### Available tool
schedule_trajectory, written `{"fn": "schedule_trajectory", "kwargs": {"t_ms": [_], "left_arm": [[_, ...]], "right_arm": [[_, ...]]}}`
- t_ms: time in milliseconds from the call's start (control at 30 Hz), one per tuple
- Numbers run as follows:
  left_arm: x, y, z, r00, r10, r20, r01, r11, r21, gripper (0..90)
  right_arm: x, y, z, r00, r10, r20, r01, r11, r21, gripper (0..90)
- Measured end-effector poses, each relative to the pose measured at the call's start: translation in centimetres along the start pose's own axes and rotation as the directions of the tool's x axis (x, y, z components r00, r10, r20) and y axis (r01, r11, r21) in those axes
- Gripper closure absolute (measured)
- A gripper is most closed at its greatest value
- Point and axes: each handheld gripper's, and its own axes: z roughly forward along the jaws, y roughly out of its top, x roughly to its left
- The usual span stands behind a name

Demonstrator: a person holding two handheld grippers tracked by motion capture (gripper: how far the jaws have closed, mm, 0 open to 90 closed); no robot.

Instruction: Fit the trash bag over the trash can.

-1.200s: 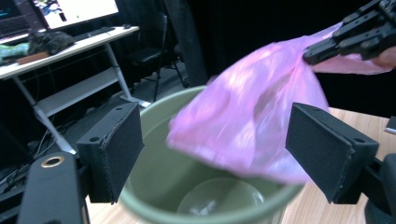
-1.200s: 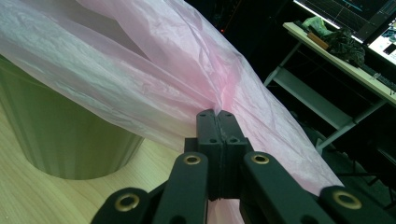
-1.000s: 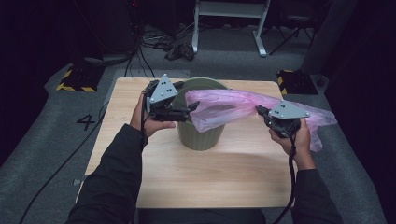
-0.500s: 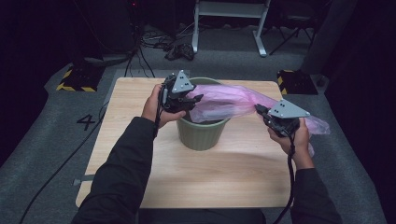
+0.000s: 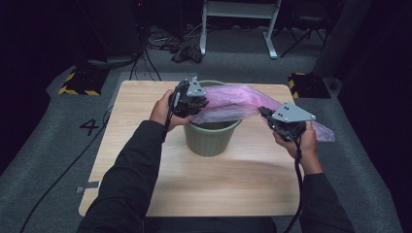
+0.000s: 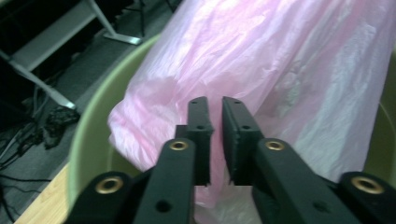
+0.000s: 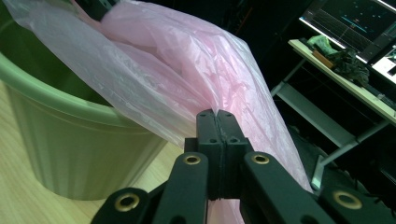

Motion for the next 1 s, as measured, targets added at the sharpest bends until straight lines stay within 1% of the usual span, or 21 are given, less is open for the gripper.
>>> {"fn": "schedule_trajectory", "kwargs": {"t_ms": [33,67,100,167,267,300,367,400,500,633,733,800,900,933,967,1000], "left_arm": [[-0.1,0.1,0.1,0.9999,0.016,-0.003,-0.016,0.9999,0.006,86.6],[-0.2,0.1,0.1,0.9998,0.022,0.003,-0.022,0.9997,0.012,89.1],[-0.2,0.2,0.2,0.9994,0.03,0.014,-0.031,0.9992,0.024,89.9],[-0.4,0.3,0.4,0.9982,0.056,0.021,-0.057,0.9973,0.046,90.0],[-0.6,0.5,0.6,0.9973,0.065,0.036,-0.067,0.9961,0.058,90.0],[-0.7,0.5,0.7,0.9964,0.075,0.04,-0.077,0.9953,0.059,90.0],[-0.9,0.7,0.8,0.9959,0.075,0.049,-0.078,0.9948,0.064,90.0],[-0.9,0.7,0.9,0.9944,0.09,0.057,-0.093,0.9935,0.066,90.0],[-1.2,0.9,1.1,0.9918,0.108,0.068,-0.114,0.9904,0.079,90.0],[-1.3,0.9,1.2,0.9918,0.101,0.079,-0.106,0.9918,0.071,90.0],[-1.3,0.9,1.2,0.992,0.099,0.079,-0.104,0.9924,0.065,89.5],[-1.3,0.9,1.0,0.9919,0.1,0.078,-0.105,0.9927,0.06,87.4],[-0.9,0.6,0.5,0.9945,0.082,0.064,-0.085,0.9956,0.04,79.5],[-0.8,0.5,0.2,0.9956,0.071,0.061,-0.073,0.9969,0.03,75.0],[-0.7,0.4,-0.2,0.9963,0.059,0.062,-0.06,0.9981,0.014,69.6],[-0.5,0.2,-0.6,0.9961,0.057,0.067,-0.057,0.9984,-0.003,67.4]], "right_arm": [[0.1,0.0,0.0,1.0,-0.003,-0.003,0.003,1.0,0.0,90.0],[0.2,0.1,-0.1,0.9999,-0.009,-0.006,0.009,1.0,0.001,90.0],[0.2,0.1,-0.2,0.9999,-0.011,-0.008,0.011,1.0,0.001,90.0],[0.3,0.3,-0.5,0.9998,-0.014,-0.012,0.014,1.0,-0.004,90.0],[0.3,0.6,-0.8,0.9997,-0.02,-0.016,0.02,1.0,-0.015,90.0],[0.3,0.8,-0.9,0.9996,-0.022,-0.017,0.022,1.0,-0.018,90.0],[0.3,1.1,-1.1,0.9995,-0.028,-0.015,0.028,0.999,-0.026,90.0],[0.4,1.3,-1.1,0.9994,-0.03,-0.015,0.03,0.999,-0.03,90.0],[0.6,1.9,-0.9,0.9989,-0.042,-0.023,0.041,0.999,-0.035,90.0],[1.3,2.8,-0.2,0.9977,-0.048,-0.049,0.045,0.998,-0.046,90.0],[1.8,3.5,0.7,0.9957,-0.053,-0.076,0.05,0.998,-0.038,90.0],[2.1,3.9,1.3,0.9945,-0.06,-0.087,0.057,0.998,-0.03,90.0],[2.5,4.3,1.9,0.9922,-0.06,-0.11,0.058,0.998,-0.02,90.0],[2.5,4.4,2.0,0.9917,-0.062,-0.113,0.06,0.998,-0.016,90.0],[2.6,4.3,2.2,0.9913,-0.057,-0.118,0.056,0.998,-0.012,90.0],[2.6,4.3,2.3,0.9909,-0.058,-0.122,0.057,0.998,-0.009,90.0]]}}
